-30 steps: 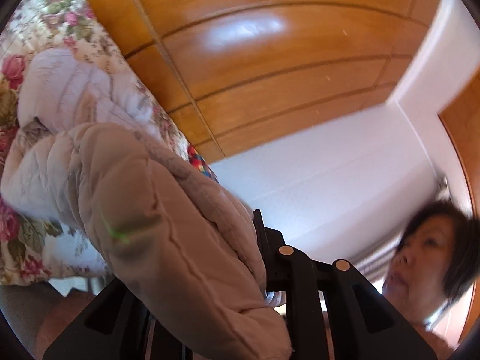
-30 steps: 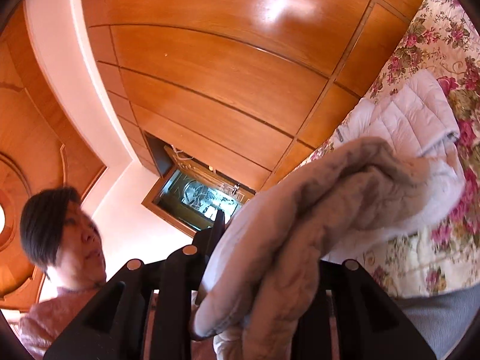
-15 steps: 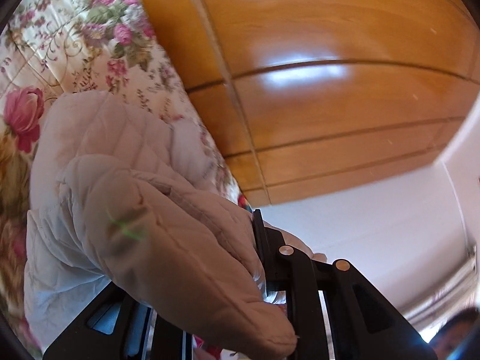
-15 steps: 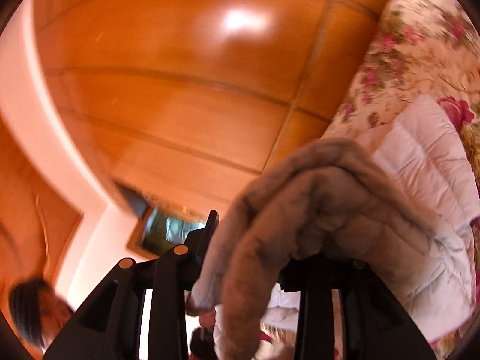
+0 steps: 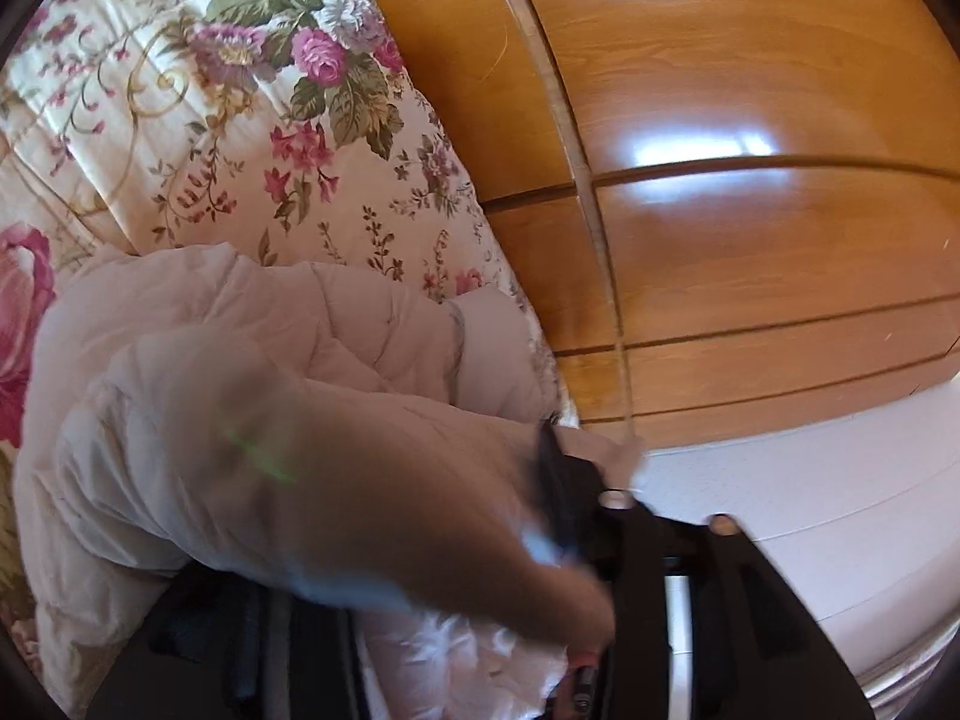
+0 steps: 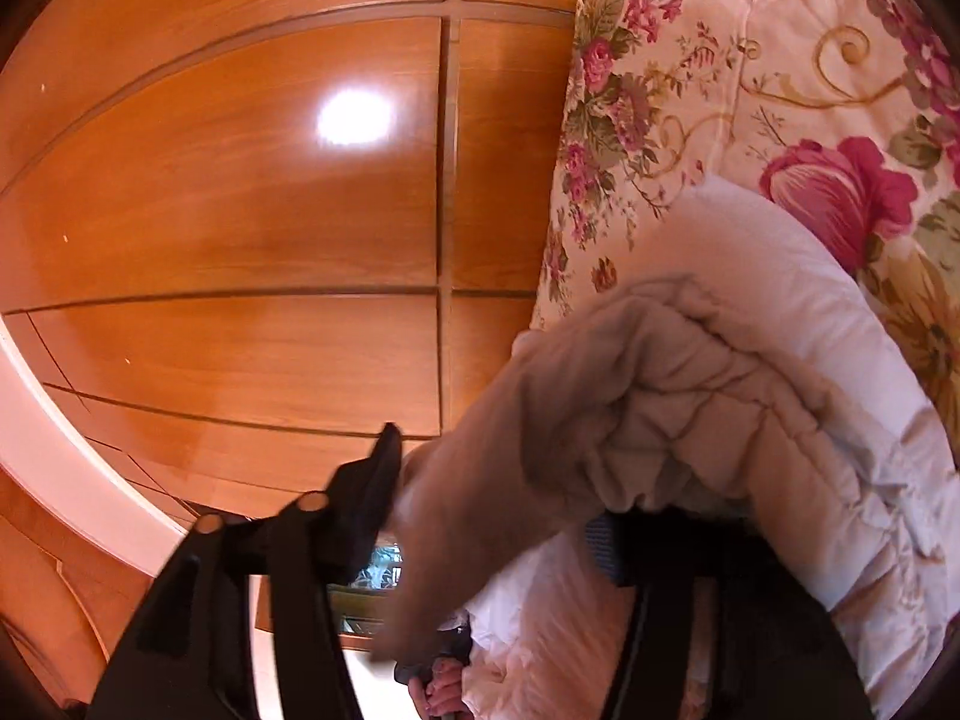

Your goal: Fold small clothes

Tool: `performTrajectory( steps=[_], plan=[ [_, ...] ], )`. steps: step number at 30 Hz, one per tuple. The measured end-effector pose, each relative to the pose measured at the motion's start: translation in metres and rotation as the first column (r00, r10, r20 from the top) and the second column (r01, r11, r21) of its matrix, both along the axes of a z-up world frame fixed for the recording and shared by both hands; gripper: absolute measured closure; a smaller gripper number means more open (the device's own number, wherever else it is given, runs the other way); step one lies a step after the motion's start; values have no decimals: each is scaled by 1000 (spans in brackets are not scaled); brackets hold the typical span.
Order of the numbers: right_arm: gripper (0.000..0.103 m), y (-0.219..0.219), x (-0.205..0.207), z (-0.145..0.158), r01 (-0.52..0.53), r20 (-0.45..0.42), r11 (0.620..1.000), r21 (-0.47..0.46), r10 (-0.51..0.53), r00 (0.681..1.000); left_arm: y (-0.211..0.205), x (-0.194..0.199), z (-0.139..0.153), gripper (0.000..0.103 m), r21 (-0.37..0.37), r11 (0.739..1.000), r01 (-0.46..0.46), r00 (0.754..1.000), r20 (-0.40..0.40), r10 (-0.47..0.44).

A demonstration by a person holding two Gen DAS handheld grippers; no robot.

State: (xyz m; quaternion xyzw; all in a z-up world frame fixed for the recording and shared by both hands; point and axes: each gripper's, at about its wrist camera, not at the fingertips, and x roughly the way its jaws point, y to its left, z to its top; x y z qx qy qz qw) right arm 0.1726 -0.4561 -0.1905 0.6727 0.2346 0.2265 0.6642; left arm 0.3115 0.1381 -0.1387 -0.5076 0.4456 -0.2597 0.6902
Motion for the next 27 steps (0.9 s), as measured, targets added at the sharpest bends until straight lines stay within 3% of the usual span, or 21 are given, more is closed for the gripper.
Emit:
performTrajectory(
  steps=[2, 6, 10, 12, 15, 18, 21, 22, 23, 24, 25, 27],
  plan=[
    [40, -2, 1, 3, 1, 6, 1000, -17, -1, 1000, 5, 1, 0, 37, -63, 997, -33, 999, 16, 34],
    [35, 1, 8, 11, 4, 24, 998, -66, -2, 1000, 26, -5, 15, 26, -80, 990, -120, 990, 65, 125],
    [26, 2, 3, 26, 21, 100, 996, -92, -12, 995, 37, -26, 42, 22, 115, 971, -211, 969, 158, 191],
    [18, -1, -4, 32, 49, 145, 995, -84, -37, 989, 27, -42, 56, 22, 246, 946, -210, 960, 235, 152],
    [13, -14, -22, 45, 131, 204, 989, -62, -116, 972, 8, -61, 66, 22, 362, 911, -199, 947, 310, 83],
    [13, -21, -33, 67, 180, 211, 963, -200, -137, 968, 1, -69, 69, 20, 433, 877, -210, 945, 320, 69],
    [15, -7, -32, 101, 164, 163, 851, -498, -94, 982, 1, -61, 74, 17, 530, 811, -247, 945, 317, 80],
    [15, 6, -25, 115, 141, 117, 743, -655, -85, 990, 1, -55, 76, 15, 573, 781, -249, 948, 311, 74],
    [15, 17, -22, 122, 119, 93, 657, -744, -74, 993, -2, -48, 77, 14, 610, 756, -235, 952, 301, 53],
    [15, 27, -14, 124, 99, 75, 591, -801, -65, 995, -6, -40, 79, 14, 651, 732, -202, 958, 287, 9],
    [15, 41, -3, 127, 73, 54, 500, -863, -53, 997, -10, -34, 80, 14, 674, 717, -179, 958, 285, -28],
    [15, 61, 16, 125, 46, 35, 384, -922, -35, 999, -17, -26, 81, 14, 709, 687, -158, 952, 293, -83]
  ],
)
